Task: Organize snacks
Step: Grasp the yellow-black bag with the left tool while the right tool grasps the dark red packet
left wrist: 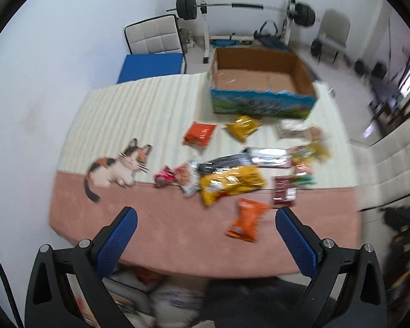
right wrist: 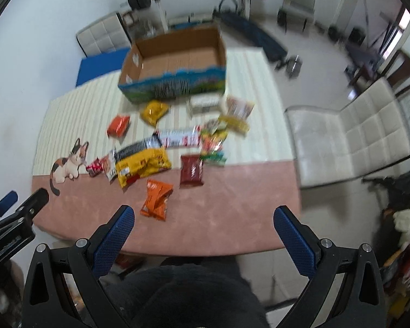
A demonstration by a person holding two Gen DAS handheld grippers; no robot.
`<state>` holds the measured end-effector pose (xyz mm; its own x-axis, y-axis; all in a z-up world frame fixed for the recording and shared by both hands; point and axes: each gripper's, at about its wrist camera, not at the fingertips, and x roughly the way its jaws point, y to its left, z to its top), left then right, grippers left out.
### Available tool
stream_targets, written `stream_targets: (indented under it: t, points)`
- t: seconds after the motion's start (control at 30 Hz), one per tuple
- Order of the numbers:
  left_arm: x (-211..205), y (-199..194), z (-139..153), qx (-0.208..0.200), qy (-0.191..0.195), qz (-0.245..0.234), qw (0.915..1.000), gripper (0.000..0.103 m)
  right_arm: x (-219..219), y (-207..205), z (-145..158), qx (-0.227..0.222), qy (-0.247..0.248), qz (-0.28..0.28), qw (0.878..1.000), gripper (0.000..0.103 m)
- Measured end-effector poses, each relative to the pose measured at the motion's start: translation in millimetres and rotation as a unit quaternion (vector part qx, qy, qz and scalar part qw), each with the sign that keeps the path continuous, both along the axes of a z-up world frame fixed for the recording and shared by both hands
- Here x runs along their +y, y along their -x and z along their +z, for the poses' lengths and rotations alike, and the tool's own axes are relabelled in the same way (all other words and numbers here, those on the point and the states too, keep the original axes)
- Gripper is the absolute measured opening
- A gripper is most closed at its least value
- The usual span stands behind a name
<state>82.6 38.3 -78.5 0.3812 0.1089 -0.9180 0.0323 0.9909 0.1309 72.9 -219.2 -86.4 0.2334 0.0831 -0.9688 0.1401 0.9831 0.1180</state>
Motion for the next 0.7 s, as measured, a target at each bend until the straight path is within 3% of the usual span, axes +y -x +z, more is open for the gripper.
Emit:
stream_targets:
  t: [0.13,0.27,0.47,0.6,0.7]
  points:
    - [-0.2,-31.7,-53.6,0.019,-0.055,-0.072,0.9957,0.103,2.5,-32.2,-65.4,0.044,-0.029,-0.003,0.999,0.103]
    - [-17.3,-62.8,-115.5,0.048,-0.104,-0.169,0.979,0.103,10.6,-65.5,-148.6,0.092,-0.051,-0.011,0.994,0.103]
    - [-52.3,-107.3,-211.4,0.085,-0.147,-0.329,0.929,0.103,26.7,-88.5,-237.5,0.152,-0.074,-0.029,0.985,0.103]
    - [-71.3,-127.6,-254.5,0.113,-0.169,-0.401,0.8935,0.103,26.8,-95.0,-275.3,0.178,-0.078,-0.053,0.979,0.103]
    - [-78.8,-136.8,-276.2,0.159,-0.154,-0.445,0.8678,0.103,24.9,-94.6,-289.5,0.185,-0.086,-0.069,0.977,0.103]
